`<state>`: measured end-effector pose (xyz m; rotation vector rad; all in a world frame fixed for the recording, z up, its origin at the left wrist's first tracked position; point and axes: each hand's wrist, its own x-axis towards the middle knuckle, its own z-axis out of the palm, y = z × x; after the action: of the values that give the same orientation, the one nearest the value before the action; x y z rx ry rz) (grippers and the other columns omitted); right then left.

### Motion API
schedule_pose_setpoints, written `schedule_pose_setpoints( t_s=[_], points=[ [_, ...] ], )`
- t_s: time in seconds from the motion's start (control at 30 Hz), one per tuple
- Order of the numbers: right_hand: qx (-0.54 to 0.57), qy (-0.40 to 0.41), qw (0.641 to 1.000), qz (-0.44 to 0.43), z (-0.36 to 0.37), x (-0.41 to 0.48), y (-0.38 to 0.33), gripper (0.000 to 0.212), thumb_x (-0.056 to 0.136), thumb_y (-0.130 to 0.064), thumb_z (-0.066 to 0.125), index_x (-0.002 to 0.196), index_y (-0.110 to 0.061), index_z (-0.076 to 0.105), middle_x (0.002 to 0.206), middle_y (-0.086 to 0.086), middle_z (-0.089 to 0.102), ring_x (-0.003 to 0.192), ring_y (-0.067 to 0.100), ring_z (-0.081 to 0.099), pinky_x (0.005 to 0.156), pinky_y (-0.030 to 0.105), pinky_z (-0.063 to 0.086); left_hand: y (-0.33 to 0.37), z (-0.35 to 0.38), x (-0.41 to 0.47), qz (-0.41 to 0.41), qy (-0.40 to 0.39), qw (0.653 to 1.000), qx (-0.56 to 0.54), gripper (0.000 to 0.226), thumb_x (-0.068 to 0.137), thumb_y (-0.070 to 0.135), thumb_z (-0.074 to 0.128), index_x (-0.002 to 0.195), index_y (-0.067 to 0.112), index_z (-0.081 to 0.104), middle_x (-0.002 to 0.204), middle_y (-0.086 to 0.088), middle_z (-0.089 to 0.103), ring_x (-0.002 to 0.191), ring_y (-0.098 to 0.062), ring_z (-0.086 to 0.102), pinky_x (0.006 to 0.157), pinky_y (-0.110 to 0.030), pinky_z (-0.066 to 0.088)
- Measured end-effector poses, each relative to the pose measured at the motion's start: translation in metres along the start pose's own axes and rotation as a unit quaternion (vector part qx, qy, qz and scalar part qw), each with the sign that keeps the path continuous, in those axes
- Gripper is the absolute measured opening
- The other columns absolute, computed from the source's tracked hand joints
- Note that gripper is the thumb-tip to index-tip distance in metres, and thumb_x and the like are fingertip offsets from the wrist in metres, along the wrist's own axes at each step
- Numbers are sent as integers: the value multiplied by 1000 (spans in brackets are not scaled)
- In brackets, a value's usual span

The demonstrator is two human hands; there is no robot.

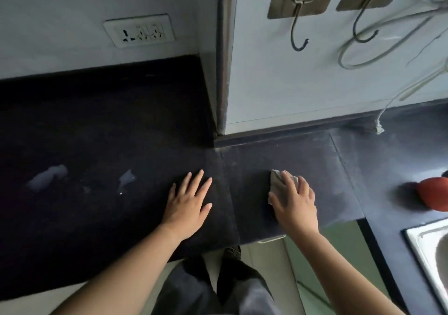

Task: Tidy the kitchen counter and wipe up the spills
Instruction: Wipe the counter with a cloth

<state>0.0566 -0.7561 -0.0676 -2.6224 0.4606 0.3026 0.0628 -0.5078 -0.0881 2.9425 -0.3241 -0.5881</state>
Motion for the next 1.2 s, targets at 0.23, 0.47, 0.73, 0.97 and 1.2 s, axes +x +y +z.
schedule_pose_setpoints(
  t_s=[0.23, 0.47, 0.73, 0.97, 1.2],
  points=[
    [-31, 42, 995, -85, 18, 2, 8, 51, 80, -45, 64, 128, -33, 49, 133, 13, 43, 119, 37, 35, 76, 47, 50, -1, 3, -1, 2, 16, 1000, -2, 63, 92, 45, 40, 147, 29, 14, 159, 2, 3, 145, -26, 8, 111, -53, 20],
    [0, -11, 997, -78, 7, 12, -8, 49, 78, -47, 65, 124, -36, 51, 120, 4, 46, 107, 29, 43, 80, 37, 44, -13, -12, -6, 13, -18, 1000, -1, 59, 95, 45, 32, 147, 35, 6, 159, 6, -5, 146, -17, 0, 116, -48, 10],
    [41, -92, 975, -200, 54, -15, -115, 43, 77, -45, 66, 117, -33, 55, 111, 1, 49, 102, 26, 52, 78, 30, 46, -95, -30, -53, -29, 64, 991, -116, 55, 94, 44, 39, 145, 32, 23, 153, 4, 28, 142, -15, 21, 114, -33, 21],
    [80, -35, 976, -200, 107, -22, -222, 40, 78, -36, 68, 117, -30, 59, 104, 2, 50, 96, 28, 56, 85, 28, 43, -227, -25, -110, -65, 108, 975, -184, 52, 91, 36, 50, 140, 23, 38, 146, 1, 39, 137, -14, 31, 111, -30, 28],
    [-12, 62, 993, -98, 169, -66, -276, 46, 90, -35, 50, 135, -31, 40, 138, 13, 33, 121, 37, 32, 90, 48, 43, -305, 11, -134, -7, 50, 996, -72, 54, 88, 41, 43, 139, 28, 38, 152, -2, 32, 136, -21, 36, 103, -43, 38]
  ],
)
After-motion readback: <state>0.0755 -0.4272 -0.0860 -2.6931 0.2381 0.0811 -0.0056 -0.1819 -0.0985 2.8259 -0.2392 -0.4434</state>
